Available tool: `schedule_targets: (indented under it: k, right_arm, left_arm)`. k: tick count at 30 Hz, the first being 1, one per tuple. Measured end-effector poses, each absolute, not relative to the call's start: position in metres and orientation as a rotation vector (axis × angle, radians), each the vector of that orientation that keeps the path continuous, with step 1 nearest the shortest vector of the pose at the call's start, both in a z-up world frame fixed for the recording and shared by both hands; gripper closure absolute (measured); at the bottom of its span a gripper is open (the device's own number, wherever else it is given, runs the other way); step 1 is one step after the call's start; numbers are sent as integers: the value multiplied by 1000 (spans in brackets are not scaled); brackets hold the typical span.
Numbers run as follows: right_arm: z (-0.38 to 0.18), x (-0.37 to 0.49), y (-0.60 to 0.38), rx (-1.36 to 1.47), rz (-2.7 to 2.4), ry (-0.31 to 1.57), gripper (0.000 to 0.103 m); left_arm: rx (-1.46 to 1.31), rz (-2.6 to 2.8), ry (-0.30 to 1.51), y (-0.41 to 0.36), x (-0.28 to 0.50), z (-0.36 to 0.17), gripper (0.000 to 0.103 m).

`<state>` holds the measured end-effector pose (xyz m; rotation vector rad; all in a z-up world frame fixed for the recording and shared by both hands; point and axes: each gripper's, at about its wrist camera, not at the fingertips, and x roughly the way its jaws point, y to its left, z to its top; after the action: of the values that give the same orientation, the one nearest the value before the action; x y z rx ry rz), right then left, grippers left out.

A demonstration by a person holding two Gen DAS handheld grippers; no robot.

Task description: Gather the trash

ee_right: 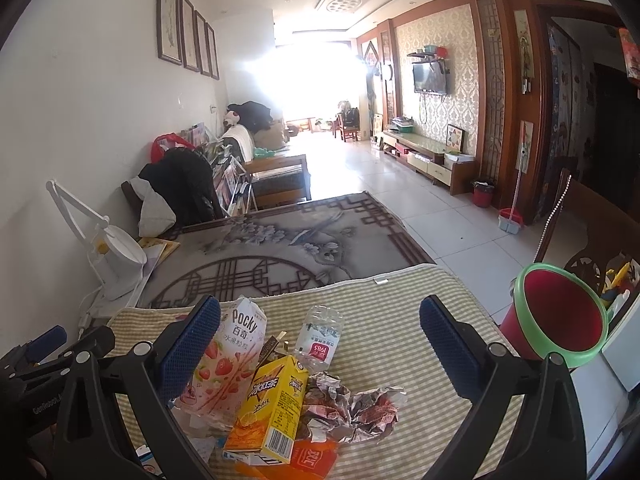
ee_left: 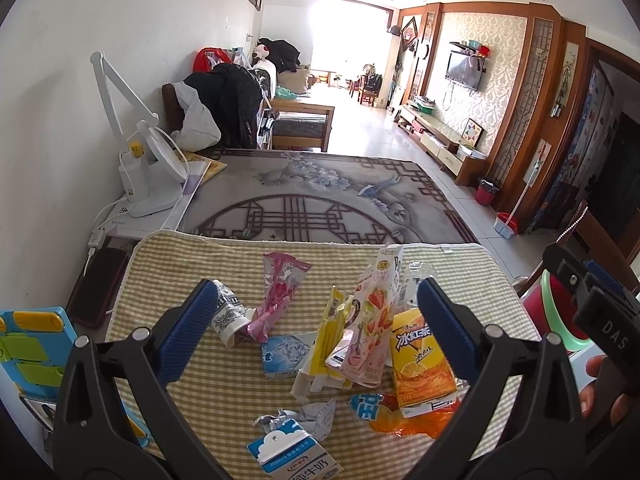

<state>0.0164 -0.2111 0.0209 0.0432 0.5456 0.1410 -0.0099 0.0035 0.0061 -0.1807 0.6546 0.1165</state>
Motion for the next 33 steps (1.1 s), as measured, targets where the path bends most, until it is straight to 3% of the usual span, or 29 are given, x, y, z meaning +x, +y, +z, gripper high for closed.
schedule_targets:
  k: [33]
  right_arm:
    - [23,11,-211,32,152,540,7]
  left_arm:
    - [-170,103,660,-2,-9,6,5]
